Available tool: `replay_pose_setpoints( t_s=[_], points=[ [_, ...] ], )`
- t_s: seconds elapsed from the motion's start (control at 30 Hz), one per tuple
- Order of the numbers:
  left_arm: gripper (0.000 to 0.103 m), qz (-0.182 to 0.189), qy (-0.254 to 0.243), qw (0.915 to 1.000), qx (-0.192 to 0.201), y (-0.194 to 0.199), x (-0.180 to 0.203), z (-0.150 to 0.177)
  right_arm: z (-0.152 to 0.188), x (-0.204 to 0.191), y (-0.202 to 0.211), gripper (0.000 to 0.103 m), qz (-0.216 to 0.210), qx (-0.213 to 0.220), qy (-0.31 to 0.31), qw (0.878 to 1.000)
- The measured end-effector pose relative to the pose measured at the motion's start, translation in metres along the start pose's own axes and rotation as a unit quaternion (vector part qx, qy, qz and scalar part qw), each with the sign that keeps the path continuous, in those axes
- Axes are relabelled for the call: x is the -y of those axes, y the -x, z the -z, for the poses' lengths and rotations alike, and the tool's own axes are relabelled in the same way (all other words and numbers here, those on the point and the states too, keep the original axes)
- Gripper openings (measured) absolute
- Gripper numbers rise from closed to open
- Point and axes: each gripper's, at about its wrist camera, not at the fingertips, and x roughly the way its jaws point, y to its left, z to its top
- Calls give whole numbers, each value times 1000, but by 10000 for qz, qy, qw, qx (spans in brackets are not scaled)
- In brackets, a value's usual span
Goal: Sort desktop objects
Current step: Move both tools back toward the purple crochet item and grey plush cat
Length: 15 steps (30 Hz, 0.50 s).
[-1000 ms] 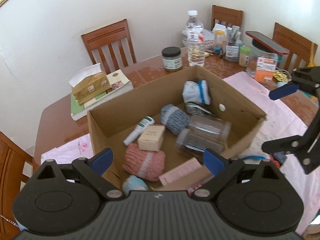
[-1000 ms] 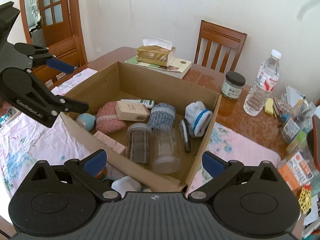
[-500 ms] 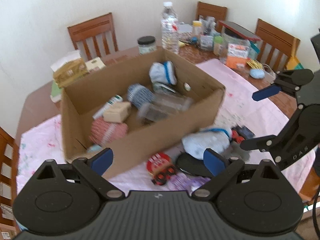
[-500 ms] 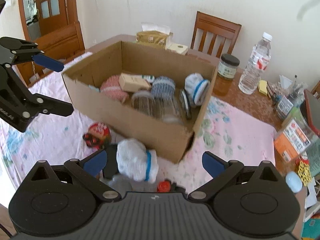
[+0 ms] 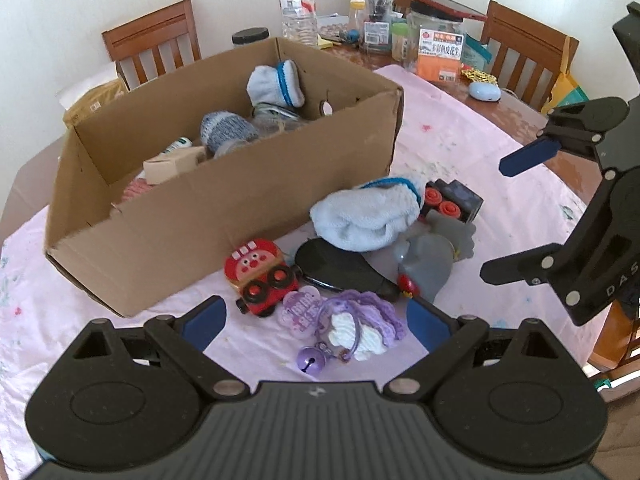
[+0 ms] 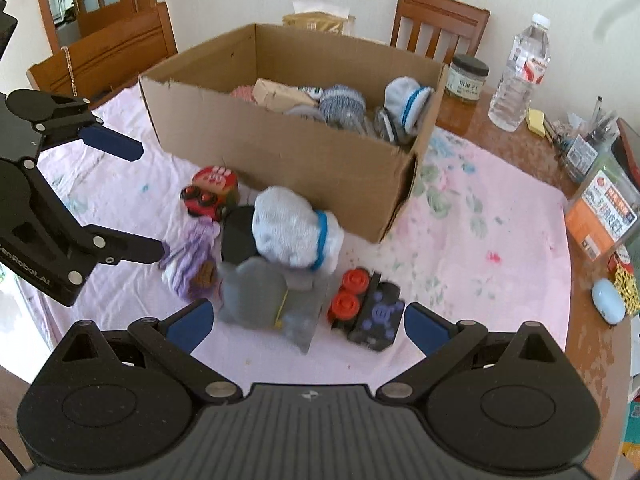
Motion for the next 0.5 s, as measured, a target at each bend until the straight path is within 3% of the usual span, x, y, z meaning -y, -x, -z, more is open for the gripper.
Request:
replay_pose_setpoints(
  t_s=[0.3,0.37,0.43,0.5],
  points=[
    [93,95,-122,9998,-121,-17,9,8,13,-1,-9,103,23,-162,-164,9997],
    [87,175,-174,9996,-148,-20,12,10,16,-3,-11,103,54,-211,-135,9997],
    [74,244,-212,9993,-194,-23,14,10,19,-4,-13,103,54,-264,-126,9996],
    [71,279,-245,9991,-218,-26,17,11,20,-5,-14,103,51,-293,-129,9995]
  ],
)
